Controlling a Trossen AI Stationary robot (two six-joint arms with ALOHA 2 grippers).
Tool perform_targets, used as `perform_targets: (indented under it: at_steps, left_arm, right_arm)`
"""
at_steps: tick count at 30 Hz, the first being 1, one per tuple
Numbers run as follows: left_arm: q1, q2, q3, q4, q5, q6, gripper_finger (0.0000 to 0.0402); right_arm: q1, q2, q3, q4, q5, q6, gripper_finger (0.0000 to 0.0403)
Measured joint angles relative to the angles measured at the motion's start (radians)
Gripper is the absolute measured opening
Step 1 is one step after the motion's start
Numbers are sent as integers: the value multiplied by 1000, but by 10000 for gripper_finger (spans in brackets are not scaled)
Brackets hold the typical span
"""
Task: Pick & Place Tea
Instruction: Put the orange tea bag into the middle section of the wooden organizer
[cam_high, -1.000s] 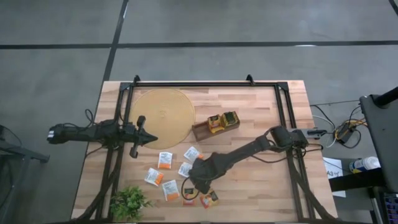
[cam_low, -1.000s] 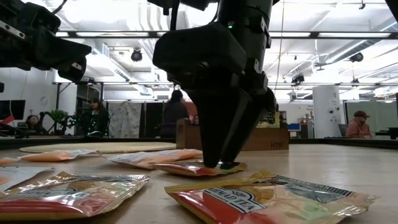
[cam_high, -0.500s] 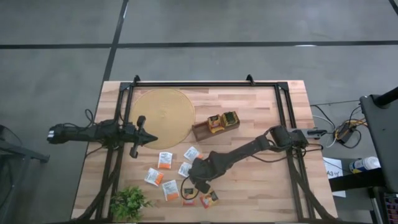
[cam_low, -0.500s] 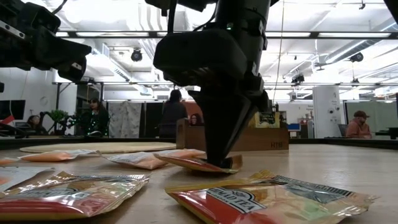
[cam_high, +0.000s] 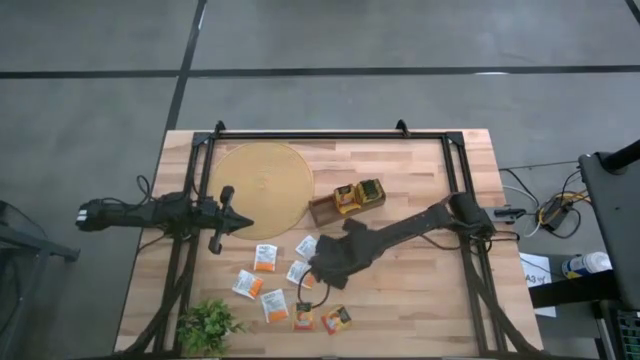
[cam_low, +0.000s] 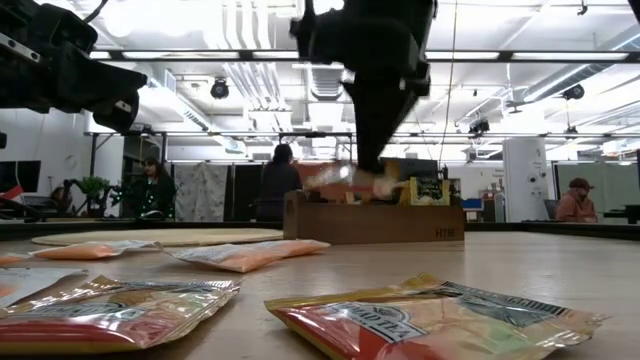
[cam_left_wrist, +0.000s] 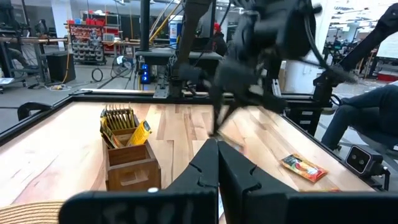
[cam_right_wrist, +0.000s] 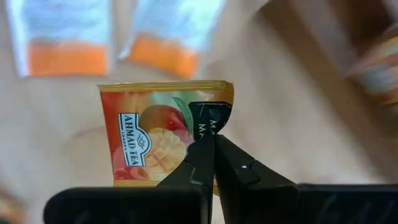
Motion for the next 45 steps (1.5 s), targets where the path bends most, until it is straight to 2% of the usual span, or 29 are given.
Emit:
perform_targets:
  at_steps: [6,13,17,23,33,39,45]
  left_arm:
    - [0,0,0,0,0,0,0]
    - [0,0,0,0,0,0,0]
    - [0,0,0,1,0,0,0]
    - [0,0,0,1,0,0,0]
    - [0,0,0,0,0,0,0]
    - [0,0,0,1,0,0,0]
    - [1,0,0,1,0,0,0]
  right_arm:
    - [-36,-79,-3,-65,268,-161,8]
    - [-85,-104,-9,-47,511,-514,8]
    - [-110,-109,-56,13,530,-660,8]
    - [-135,-168,-219,217,535,-819,8]
    - [-147,-300,-467,448,582,-1003,8]
    - [-150,-320,-576,649,616,-1116,8]
    - [-171,-320,-653,740,624,-1156,8]
